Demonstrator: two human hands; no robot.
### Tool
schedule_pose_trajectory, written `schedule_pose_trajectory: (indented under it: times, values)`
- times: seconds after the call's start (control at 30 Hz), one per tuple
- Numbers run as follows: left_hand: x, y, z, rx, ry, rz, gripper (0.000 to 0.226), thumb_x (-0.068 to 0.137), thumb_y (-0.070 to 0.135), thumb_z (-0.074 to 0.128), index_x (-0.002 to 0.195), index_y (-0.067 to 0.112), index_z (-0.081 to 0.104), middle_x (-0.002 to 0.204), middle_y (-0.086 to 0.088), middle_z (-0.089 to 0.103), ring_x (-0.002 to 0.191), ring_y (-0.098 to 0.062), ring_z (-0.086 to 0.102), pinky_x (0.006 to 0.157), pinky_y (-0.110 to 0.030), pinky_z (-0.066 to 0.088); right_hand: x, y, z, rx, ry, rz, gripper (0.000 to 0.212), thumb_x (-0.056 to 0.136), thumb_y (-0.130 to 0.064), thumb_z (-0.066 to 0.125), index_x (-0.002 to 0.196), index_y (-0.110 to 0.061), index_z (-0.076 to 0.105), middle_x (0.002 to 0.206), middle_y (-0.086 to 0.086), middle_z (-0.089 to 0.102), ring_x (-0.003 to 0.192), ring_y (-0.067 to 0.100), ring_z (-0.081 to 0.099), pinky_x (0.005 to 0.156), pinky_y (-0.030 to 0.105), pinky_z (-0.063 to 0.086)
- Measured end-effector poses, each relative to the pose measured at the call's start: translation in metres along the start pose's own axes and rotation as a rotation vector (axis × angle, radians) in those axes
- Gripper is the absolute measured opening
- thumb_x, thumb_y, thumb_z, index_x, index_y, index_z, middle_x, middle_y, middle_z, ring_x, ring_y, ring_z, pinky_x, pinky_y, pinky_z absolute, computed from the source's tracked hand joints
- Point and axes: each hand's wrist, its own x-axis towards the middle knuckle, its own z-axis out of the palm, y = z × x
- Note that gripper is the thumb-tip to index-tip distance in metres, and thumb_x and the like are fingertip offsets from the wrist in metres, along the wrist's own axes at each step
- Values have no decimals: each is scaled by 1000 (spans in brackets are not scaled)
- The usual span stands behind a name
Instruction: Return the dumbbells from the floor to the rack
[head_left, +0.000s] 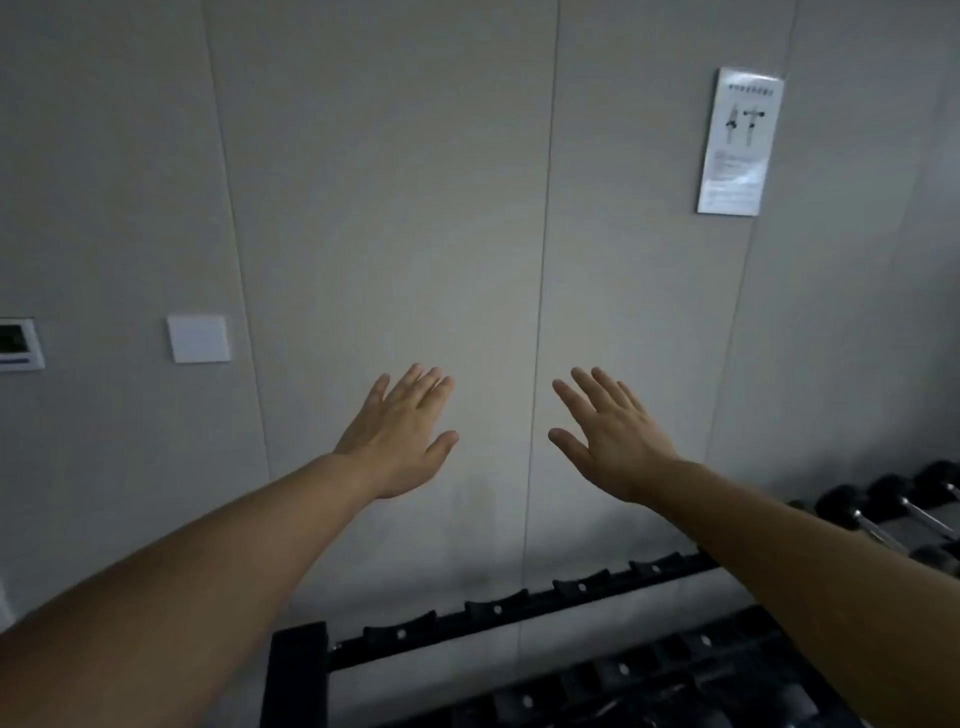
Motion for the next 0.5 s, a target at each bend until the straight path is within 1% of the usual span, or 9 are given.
schedule_pose_trajectory:
  times: [0.1,0.27,0.4,0.5]
  values:
    - [13,33,21,-15,-33,59,71,97,55,23,157,18,9,167,-1,7,152,-18,-4,121,-46,-1,-28,32,12,-17,-30,56,71,98,-60,18,157,-22,10,166,8,7,151,25,-4,119,40,-3]
    - [38,108,64,-73,-103,137,72,96,56,21,157,19,8,167,-1,5,151,-17,-6,121,-45,-4,-91,99,35,-27,-109,152,71,98,-61,17,157,-22,6,166,8,3,151,25,-6,120,41,-3]
    - [56,192,103,-142,-166,213,73,96,57,21,158,20,6,167,-1,3,151,-16,-9,121,-44,-7,-149,159,47,-21,-155,222,71,97,-61,18,157,-24,9,166,8,4,151,27,-4,120,45,0]
    - [71,263,133,-175,-214,281,73,98,55,24,158,19,6,167,-1,1,151,-15,-10,121,-44,-6,-196,210,49,-37,-187,262,73,95,-63,16,157,-25,12,166,9,7,151,29,-2,119,45,0]
